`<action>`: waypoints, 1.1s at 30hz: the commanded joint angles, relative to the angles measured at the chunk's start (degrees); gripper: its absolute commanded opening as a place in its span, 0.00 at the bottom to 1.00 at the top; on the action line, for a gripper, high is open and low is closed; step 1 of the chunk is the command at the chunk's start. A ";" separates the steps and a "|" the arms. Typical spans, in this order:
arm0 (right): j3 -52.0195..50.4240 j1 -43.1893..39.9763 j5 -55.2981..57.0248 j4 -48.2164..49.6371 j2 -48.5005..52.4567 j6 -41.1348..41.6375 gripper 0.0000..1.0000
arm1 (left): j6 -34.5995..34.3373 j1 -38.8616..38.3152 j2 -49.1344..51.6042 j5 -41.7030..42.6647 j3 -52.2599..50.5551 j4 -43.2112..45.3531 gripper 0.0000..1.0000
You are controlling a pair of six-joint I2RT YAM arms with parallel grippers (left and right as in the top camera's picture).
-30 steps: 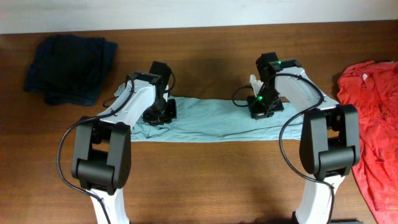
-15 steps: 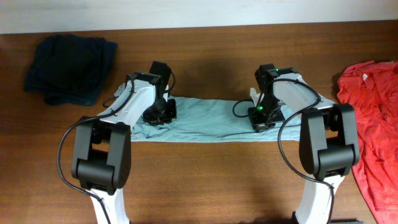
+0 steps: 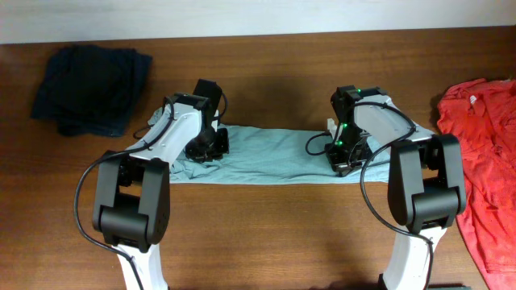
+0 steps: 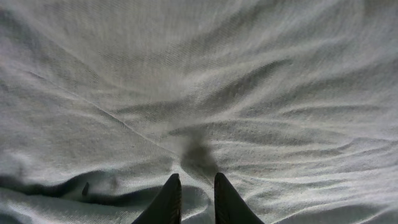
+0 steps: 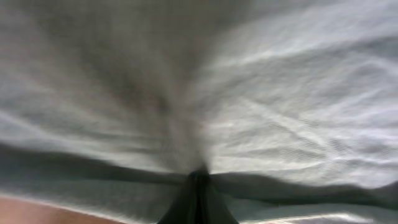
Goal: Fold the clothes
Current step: 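Move the right gripper rightward to the strip's right end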
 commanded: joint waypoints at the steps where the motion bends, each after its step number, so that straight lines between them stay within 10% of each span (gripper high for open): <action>1: -0.48 0.26 3.13 -0.28 -0.74 2.10 0.04 | 0.92 -0.17 -1.29 0.55 -0.61 0.11 0.19; 33: 1.79 -14.91 9.27 -1.27 -1.14 10.38 0.04 | 0.92 -0.17 -1.29 0.35 -0.61 0.42 0.20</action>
